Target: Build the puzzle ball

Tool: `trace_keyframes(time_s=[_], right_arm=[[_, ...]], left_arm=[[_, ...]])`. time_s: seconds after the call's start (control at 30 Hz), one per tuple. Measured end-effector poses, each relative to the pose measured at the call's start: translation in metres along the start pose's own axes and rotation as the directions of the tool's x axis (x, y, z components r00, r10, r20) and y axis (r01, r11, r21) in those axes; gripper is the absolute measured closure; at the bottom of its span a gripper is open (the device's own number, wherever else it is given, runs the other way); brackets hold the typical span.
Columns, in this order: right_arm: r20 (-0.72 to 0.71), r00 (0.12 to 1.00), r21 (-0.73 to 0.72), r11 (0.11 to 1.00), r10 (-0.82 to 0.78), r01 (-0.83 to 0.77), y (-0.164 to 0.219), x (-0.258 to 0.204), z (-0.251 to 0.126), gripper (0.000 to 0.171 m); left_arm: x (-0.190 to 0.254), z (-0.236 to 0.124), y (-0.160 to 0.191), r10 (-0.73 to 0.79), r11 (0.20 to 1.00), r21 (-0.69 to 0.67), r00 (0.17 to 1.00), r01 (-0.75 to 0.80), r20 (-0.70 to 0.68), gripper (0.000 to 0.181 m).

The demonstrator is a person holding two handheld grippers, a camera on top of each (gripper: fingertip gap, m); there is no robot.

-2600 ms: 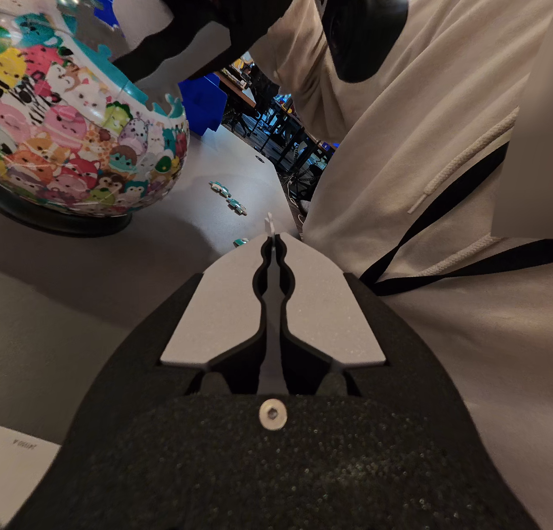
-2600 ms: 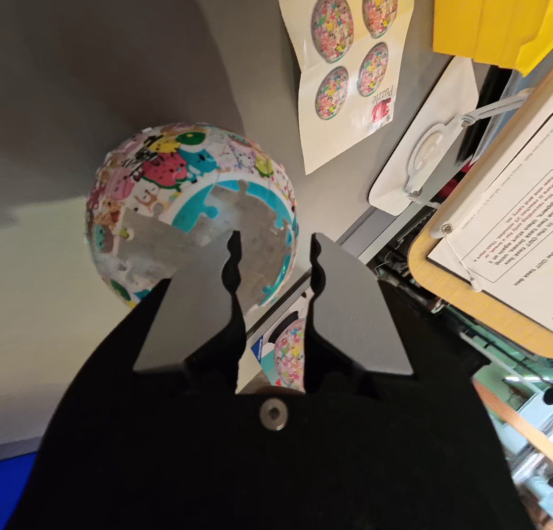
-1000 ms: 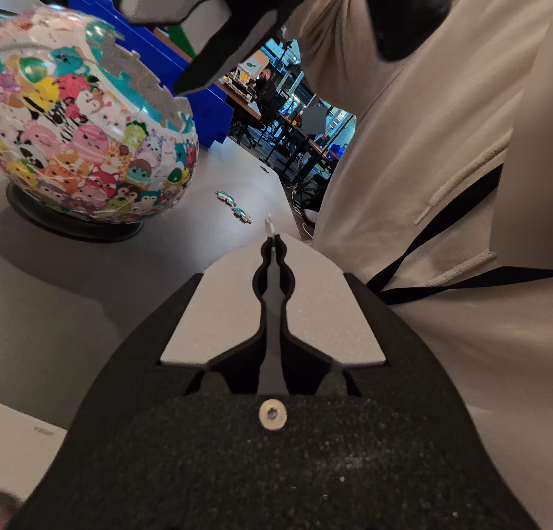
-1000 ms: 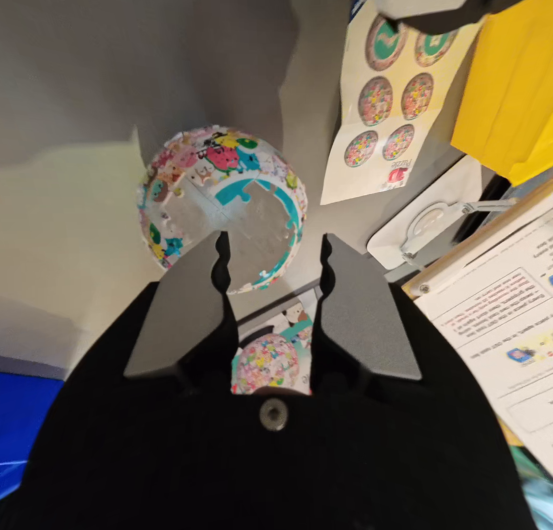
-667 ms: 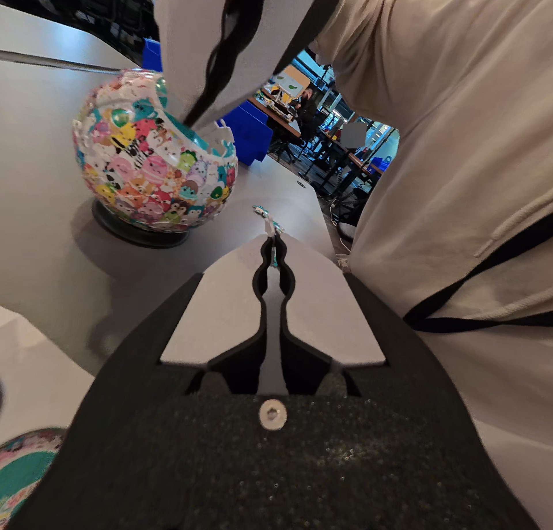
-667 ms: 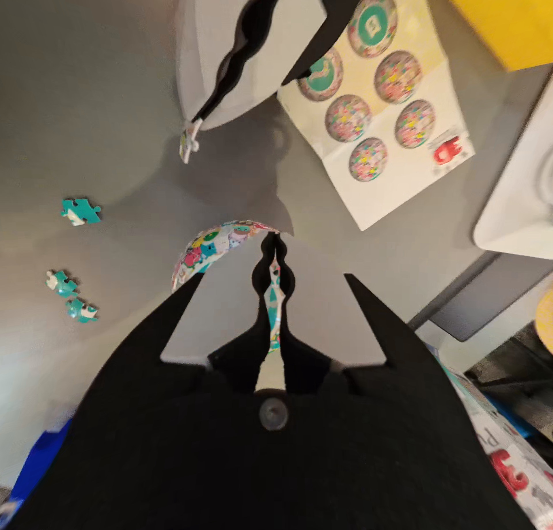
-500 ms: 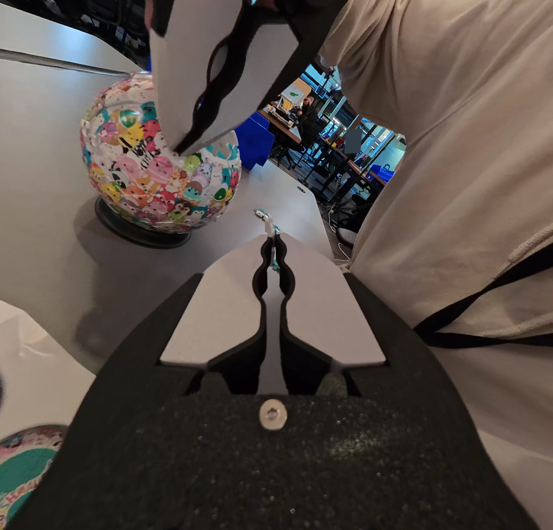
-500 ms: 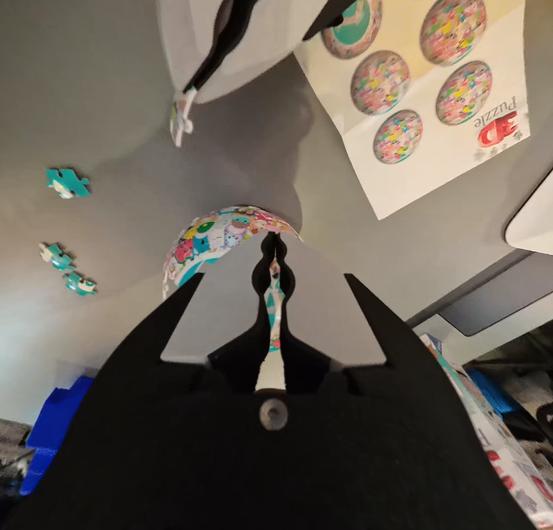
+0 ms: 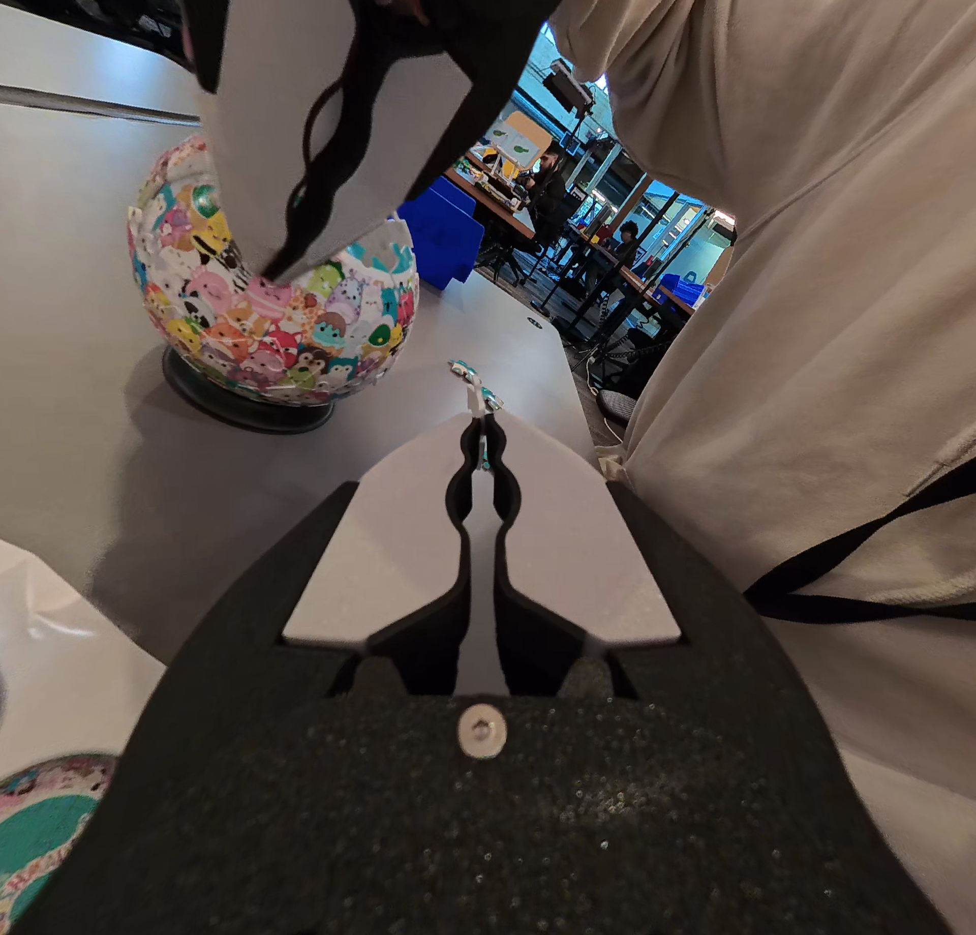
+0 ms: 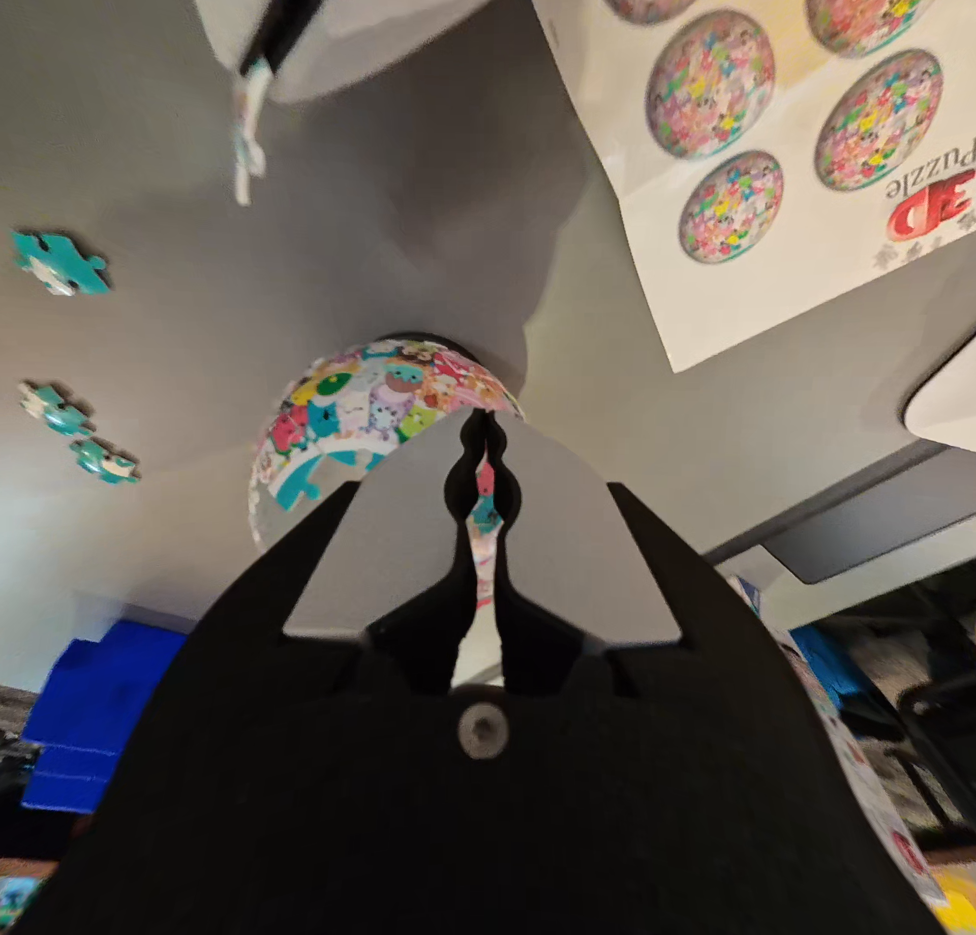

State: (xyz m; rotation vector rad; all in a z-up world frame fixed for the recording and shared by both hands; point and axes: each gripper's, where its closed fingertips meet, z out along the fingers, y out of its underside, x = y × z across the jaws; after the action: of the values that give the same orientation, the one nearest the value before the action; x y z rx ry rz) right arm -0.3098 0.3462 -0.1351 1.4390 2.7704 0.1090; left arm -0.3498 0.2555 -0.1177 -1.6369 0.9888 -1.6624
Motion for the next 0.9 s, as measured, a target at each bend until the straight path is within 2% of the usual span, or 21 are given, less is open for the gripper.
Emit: trace_keyframes(time_s=[0.07, 0.2, 0.33, 0.43, 0.57, 0.7, 0.8, 0.9], right_arm=[[0.028, 0.999, 0.046, 0.998, 0.038, -0.040, -0.007, -0.003, -0.002, 0.171], [-0.007, 1.000, -0.004, 1.000, 0.004, -0.004, 0.003, 0.000, 0.001, 0.171], [0.011, 0.999, 0.064, 0.997, 0.047, -0.047, -0.006, 0.001, -0.004, 0.171], [-0.023, 1.000, -0.004, 1.000, 0.016, -0.016, 0.006, 0.003, 0.002, 0.171], [0.010, 0.998, 0.061, 0.996, 0.061, -0.061, -0.002, 0.001, 0.000, 0.171], [-0.001, 1.000, 0.004, 1.000, 0.019, -0.019, 0.006, 0.000, 0.003, 0.171], [0.000, 0.998, 0.076, 0.995, 0.069, -0.069, -0.004, 0.005, -0.003, 0.171], [0.016, 0.998, 0.023, 0.997, 0.068, -0.068, 0.008, 0.001, 0.002, 0.171]], left_arm=[[0.000, 0.001, 0.001, 0.000, 1.000, -0.003, 1.000, 0.000, -0.002, 0.180], [0.000, 0.002, 0.002, -0.002, 1.000, -0.009, 1.000, 0.002, -0.003, 0.180], [-0.001, 0.003, 0.003, -0.002, 1.000, -0.016, 1.000, 0.002, -0.001, 0.180], [-0.001, 0.003, 0.003, 0.000, 1.000, -0.016, 1.000, 0.000, 0.000, 0.180], [-0.001, 0.003, 0.004, -0.002, 1.000, -0.017, 1.000, 0.002, 0.000, 0.180], [-0.001, 0.003, 0.004, -0.001, 1.000, -0.020, 1.000, 0.001, 0.000, 0.180], [-0.001, 0.003, 0.004, 0.000, 1.000, -0.020, 1.000, 0.000, 0.002, 0.180], [-0.001, 0.003, 0.004, 0.001, 1.000, -0.019, 1.000, -0.001, 0.001, 0.180]])
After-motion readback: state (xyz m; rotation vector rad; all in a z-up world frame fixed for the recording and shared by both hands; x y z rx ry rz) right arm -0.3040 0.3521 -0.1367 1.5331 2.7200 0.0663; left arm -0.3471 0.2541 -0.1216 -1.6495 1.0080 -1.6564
